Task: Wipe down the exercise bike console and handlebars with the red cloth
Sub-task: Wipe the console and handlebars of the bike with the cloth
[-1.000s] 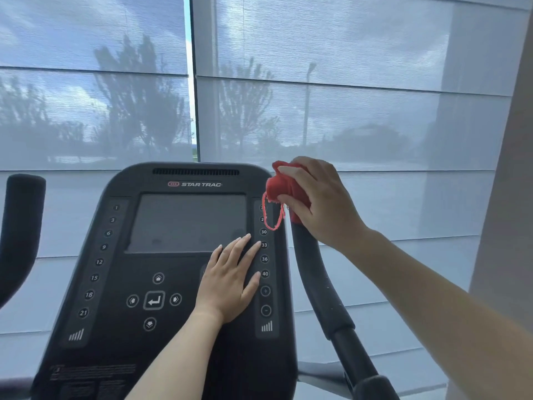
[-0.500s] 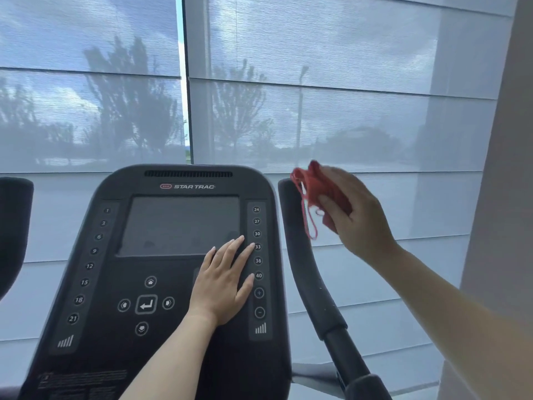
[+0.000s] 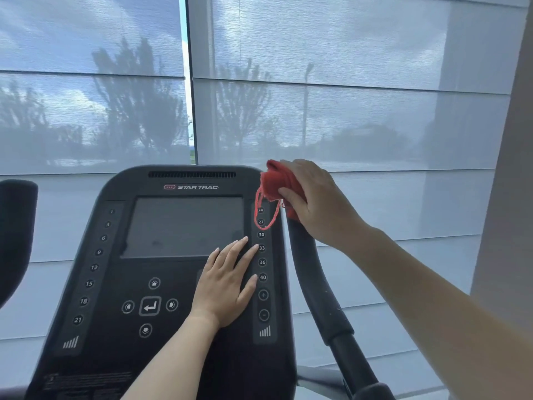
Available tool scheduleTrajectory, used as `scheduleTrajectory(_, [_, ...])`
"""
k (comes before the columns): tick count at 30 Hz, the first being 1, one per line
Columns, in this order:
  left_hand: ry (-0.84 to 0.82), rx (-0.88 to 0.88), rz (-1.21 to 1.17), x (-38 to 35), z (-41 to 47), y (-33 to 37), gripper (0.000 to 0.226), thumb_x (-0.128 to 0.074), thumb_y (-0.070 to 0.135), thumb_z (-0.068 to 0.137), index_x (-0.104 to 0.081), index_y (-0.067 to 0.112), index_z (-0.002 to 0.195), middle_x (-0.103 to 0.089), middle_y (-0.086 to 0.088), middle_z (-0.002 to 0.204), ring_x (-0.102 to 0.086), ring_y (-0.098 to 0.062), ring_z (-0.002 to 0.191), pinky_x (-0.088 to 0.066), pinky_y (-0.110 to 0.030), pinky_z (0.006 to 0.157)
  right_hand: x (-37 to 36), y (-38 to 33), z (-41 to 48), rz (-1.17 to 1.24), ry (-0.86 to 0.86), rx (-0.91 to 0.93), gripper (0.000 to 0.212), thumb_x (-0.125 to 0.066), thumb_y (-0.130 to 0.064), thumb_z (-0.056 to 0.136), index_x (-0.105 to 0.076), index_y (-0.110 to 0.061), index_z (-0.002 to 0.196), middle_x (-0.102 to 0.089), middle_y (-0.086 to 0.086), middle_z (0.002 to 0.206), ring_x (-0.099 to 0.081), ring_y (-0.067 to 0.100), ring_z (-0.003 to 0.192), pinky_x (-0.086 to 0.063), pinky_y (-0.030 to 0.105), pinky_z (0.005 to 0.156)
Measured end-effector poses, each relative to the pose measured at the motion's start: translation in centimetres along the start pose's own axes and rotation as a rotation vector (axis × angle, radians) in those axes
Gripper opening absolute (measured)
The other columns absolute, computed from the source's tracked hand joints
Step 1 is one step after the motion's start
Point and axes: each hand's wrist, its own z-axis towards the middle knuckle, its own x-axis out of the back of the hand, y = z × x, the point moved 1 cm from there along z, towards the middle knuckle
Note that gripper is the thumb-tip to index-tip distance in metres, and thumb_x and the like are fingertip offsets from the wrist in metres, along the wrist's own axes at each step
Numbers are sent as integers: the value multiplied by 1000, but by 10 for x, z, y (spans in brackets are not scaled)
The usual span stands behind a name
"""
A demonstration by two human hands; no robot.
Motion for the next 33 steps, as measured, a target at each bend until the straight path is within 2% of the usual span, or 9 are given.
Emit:
scheduleTrajectory(7, [-1, -5, -23, 1, 0, 0, 59, -22, 50, 90, -29, 29, 145, -25, 7, 152, -23, -12, 139, -5, -33, 116, 10, -4, -9, -144, -16, 39, 49, -48, -25, 94, -35, -22, 142, -44, 4, 134, -42, 26, 117, -34, 32, 102])
scheduleTrajectory(10, [-2, -4, -10, 0, 0, 0, 60, -21, 50, 90, -26, 30, 146, -23, 7, 153, -21, -11, 140, -3, -33, 116, 19, -3, -16, -66, 9, 15, 46, -52, -21, 93, -42, -19, 138, -49, 5, 129, -48, 25, 113, -40, 35, 99])
scheduleTrajectory(13, [1, 0, -18, -1, -1, 0, 59, -22, 50, 91, -28, 29, 145, -25, 7, 152, -24, -12, 139, -5, -33, 116, 31, 3, -15, 26, 98, -63, 41, -54, -18, 92, -49, -19, 133, -56, 4, 117, -53, 17, 105, -42, 26, 93])
scheduleTrajectory(16, [-2, -1, -4, 0, 0, 1, 59, -21, 51, 90, -28, 30, 146, -24, 7, 152, -23, -12, 139, -5, -33, 116, 30, 2, -4, 83, 129, -117, 41, -52, -16, 93, -47, -15, 134, -55, 8, 117, -54, 24, 108, -44, 34, 96])
scheduleTrajectory(18, [2, -1, -10, 0, -1, 1, 60, -21, 50, 90, -28, 29, 146, -25, 7, 152, -24, -12, 139, -4, -33, 116, 18, 0, -3, 103, 59, -130, 46, -51, -21, 94, -40, -15, 139, -53, 10, 123, -52, 26, 112, -36, 25, 98])
scheduleTrajectory(20, [0, -5, -13, 0, -1, 1, 60, -21, 50, 90, -29, 29, 145, -26, 6, 152, -25, -13, 139, -4, -33, 116, 8, 2, -11, 102, 31, -161, 52, -50, -25, 94, -31, -21, 143, -51, 8, 129, -50, 20, 112, -29, 8, 86])
scheduleTrajectory(24, [6, -4, -21, 1, 0, 2, 59, -23, 49, 90, -31, 28, 145, -29, 5, 151, -28, -14, 138, -7, -34, 116, 5, 8, -31, 130, 30, -158, 59, -50, -27, 94, -22, -23, 146, -46, -1, 114, -43, 8, 93, -26, -7, 71])
scheduleTrajectory(30, [18, -1, -24, 2, 1, 3, 59, -26, 48, 89, -36, 26, 143, -33, 4, 149, -31, -15, 136, -11, -36, 115, 15, 12, -36, 112, 1, -114, 65, -55, -32, 91, -25, -17, 146, -43, 1, 138, -41, 10, 122, -25, 12, 98])
scheduleTrajectory(33, [13, -3, -17, 2, 0, 3, 59, -26, 49, 89, -36, 27, 143, -32, 5, 149, -30, -14, 136, -10, -35, 115, 8, 9, -35, 162, 23, -153, 66, -56, -27, 91, -21, -21, 147, -44, -2, 140, -43, 11, 123, -26, 9, 95])
